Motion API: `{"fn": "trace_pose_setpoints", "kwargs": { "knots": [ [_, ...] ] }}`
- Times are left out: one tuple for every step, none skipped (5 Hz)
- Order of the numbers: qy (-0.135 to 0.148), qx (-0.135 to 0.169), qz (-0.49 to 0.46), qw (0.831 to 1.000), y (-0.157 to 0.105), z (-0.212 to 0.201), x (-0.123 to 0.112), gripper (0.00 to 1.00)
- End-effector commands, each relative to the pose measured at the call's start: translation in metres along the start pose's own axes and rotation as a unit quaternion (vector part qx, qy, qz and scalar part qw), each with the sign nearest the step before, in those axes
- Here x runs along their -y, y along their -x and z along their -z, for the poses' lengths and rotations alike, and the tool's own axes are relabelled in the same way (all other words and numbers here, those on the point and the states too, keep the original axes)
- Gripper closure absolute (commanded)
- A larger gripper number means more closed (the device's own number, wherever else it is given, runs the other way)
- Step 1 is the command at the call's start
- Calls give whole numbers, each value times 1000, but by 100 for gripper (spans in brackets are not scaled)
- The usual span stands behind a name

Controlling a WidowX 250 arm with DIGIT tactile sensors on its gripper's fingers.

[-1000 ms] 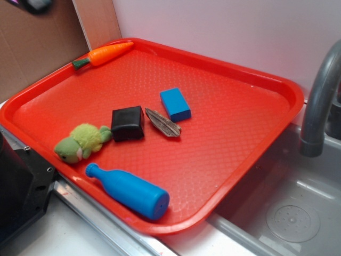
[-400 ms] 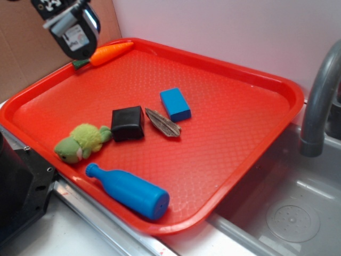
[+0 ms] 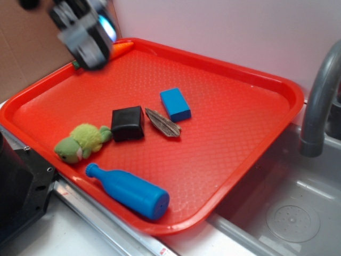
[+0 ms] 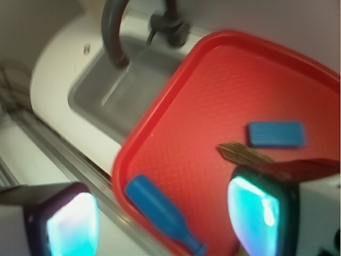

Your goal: Grab the blue bottle.

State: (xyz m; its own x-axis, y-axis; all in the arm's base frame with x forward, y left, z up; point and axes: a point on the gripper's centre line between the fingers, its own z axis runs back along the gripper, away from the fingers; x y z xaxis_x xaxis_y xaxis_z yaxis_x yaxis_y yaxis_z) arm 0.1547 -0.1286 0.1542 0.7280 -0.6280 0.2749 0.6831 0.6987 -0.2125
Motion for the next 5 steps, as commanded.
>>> {"fn": "trace_pose_setpoints", "kwargs": {
  "knots": [
    [2, -103, 247, 964, 10, 39, 3, 0],
    [-23, -112, 282, 952, 5, 39, 23, 0],
    [-52, -147, 255, 954, 18, 38, 23, 0],
    [-41, -101, 257, 960, 25, 59, 18, 0],
    [2, -86, 243, 966, 38, 95, 9, 0]
  ]
}}
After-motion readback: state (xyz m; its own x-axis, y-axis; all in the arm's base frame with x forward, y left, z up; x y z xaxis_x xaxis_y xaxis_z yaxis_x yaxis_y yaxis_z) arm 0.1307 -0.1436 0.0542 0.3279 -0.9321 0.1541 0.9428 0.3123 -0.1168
